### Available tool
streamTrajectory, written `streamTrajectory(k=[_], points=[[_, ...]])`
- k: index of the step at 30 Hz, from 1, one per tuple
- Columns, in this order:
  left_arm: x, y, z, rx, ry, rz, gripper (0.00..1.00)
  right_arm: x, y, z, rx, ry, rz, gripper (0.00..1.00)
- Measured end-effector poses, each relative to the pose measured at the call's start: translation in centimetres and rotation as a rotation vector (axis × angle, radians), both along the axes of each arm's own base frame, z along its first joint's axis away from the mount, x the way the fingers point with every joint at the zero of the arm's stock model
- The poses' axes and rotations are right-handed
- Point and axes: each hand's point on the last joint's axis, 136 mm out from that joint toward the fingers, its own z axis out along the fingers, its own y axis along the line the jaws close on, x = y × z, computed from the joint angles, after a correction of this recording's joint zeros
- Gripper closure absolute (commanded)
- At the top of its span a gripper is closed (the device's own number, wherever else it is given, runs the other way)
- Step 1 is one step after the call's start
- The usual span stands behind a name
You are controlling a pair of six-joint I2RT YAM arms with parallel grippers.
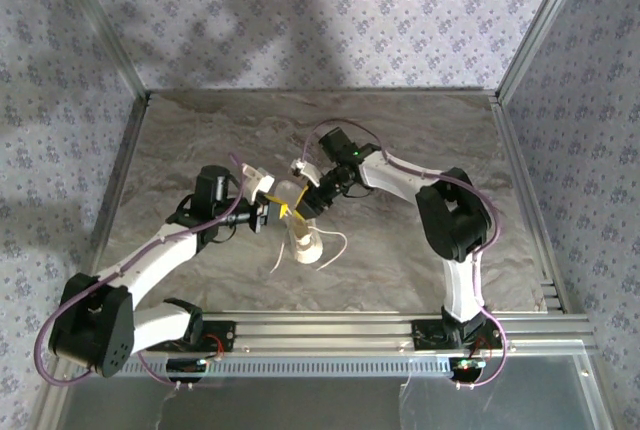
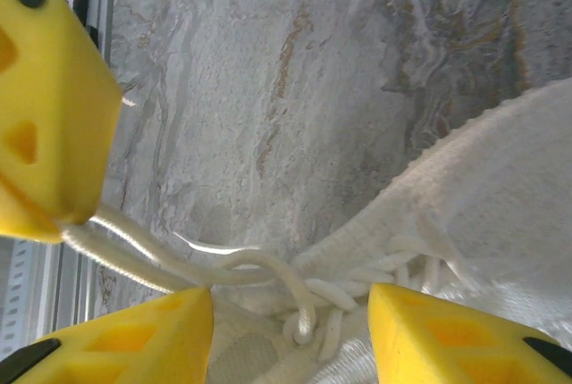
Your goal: Tie the shoes
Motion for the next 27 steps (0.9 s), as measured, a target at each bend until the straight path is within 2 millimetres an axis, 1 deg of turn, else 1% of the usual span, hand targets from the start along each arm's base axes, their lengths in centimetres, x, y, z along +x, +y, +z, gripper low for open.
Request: streamTrajectory(k=[7,10,12,16,19,22,27], points=[[-0.3,0.2,-0.3,0.012,0.004,-0.005,1.00,-0.2,0.2,-1.2,-0.019,0.042,0.012,0.51],[-0.3,0.4,-0.7,0.017,0.010,-0.001,1.00,-0.2,0.2,-1.6,-0.028,0.053,0.014,0.53],[-0.2,0.6,-0.9,0.021,0.013,0.007,1.00,-0.2,0.2,-1.8,-0.028,0.057,0.017,0.58],[0.2,1.2,-1.4,0.037,0.018,0.042,1.00,-0.1,0.1,-2.0,-0.027,0.061,0.015,0.76],[0.7,1.9,-1.7,0.051,0.021,0.072,1.00,0.0,0.1,-1.9,-0.021,0.065,0.016,0.84],[1.1,2.4,-1.9,0.062,0.019,0.100,1.00,-0.1,0.1,-1.9,-0.018,0.067,0.017,0.89],[1.8,3.1,-2.6,0.088,0.031,0.145,1.00,-0.1,0.1,-1.9,-0.017,0.070,0.015,0.92]])
